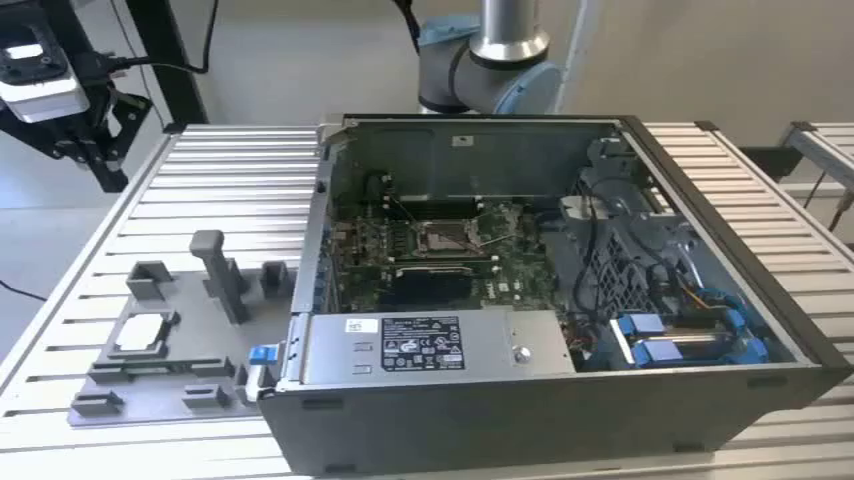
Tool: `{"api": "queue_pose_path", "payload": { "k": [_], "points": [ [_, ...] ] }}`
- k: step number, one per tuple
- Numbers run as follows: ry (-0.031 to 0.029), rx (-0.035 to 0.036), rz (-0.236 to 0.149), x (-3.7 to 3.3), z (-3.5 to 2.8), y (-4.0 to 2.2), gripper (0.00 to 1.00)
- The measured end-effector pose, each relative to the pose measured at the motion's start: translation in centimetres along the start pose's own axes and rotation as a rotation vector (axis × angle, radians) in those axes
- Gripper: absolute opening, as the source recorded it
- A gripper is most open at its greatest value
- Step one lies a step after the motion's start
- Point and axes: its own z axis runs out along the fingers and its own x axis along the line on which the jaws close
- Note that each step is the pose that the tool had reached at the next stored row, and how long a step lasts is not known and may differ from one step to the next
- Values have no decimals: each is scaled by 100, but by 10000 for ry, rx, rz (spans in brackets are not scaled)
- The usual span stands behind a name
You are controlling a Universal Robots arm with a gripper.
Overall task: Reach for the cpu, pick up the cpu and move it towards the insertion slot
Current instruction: 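Reach for the cpu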
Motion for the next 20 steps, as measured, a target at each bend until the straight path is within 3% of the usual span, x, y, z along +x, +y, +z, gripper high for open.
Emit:
{"api": "queue_pose_path", "payload": {
  "k": [15, 18, 20],
  "points": [
    [1, 20, -1, 8, 0, 1, 0],
    [-28, 16, -5, 85, 5, -39, 0],
    [-37, -1, -3, 117, 20, -112, 0]
  ]
}}
